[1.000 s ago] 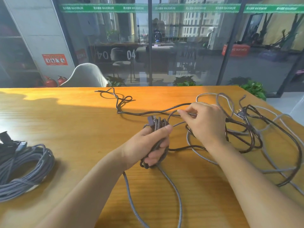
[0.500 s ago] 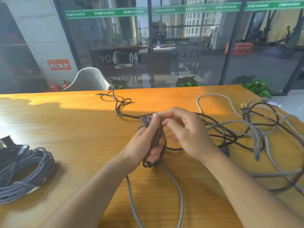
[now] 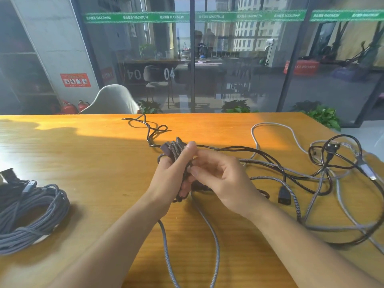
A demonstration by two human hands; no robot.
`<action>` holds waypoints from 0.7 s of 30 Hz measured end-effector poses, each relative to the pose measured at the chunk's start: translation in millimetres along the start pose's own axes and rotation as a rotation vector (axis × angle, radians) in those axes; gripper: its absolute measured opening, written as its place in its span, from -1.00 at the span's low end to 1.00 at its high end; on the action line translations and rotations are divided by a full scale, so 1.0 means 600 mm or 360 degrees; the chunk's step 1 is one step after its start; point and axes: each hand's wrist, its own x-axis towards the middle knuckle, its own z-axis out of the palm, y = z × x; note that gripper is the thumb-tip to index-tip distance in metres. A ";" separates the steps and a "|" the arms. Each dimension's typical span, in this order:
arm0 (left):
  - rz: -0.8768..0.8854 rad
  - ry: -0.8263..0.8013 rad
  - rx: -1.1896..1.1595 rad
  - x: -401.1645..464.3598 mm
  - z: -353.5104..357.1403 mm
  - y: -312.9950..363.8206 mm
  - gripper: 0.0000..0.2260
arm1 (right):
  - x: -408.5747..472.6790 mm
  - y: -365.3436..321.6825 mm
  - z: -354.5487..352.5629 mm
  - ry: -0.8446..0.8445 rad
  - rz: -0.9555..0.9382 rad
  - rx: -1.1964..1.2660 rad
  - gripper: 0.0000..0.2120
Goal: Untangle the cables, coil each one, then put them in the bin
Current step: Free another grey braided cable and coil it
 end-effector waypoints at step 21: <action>0.0087 0.0367 -0.0637 0.031 -0.074 0.019 -0.67 | 0.000 0.013 -0.022 -0.0565 0.0375 -0.0719 -0.68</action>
